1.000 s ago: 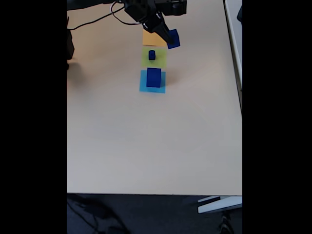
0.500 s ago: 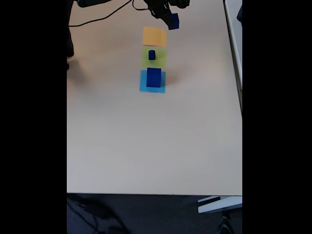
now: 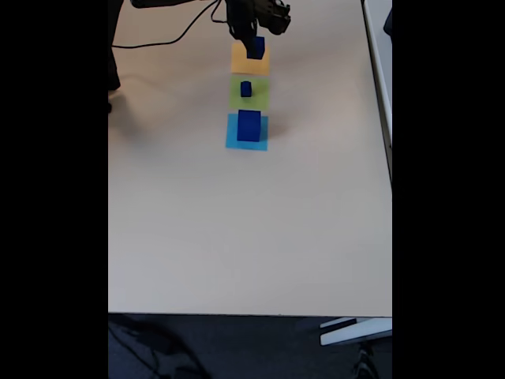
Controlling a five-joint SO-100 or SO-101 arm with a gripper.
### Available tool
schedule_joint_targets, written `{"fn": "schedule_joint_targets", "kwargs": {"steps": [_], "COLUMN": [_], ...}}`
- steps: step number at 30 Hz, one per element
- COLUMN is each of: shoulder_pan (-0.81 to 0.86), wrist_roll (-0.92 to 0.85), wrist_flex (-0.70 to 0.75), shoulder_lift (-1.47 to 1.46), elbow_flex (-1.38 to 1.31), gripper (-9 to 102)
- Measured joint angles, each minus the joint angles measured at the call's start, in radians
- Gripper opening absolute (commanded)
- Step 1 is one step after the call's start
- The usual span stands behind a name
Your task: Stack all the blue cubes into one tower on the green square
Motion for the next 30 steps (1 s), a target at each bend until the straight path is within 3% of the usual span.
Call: {"fn": "schedule_joint_targets", "kwargs": {"steps": [30], "shoulder_pan": [-0.038], "wrist_roll": [0.048], "wrist_flex": [-0.035], "shoulder_lift": [-0.092], "elbow_flex": [0.0], "gripper": [21]}}
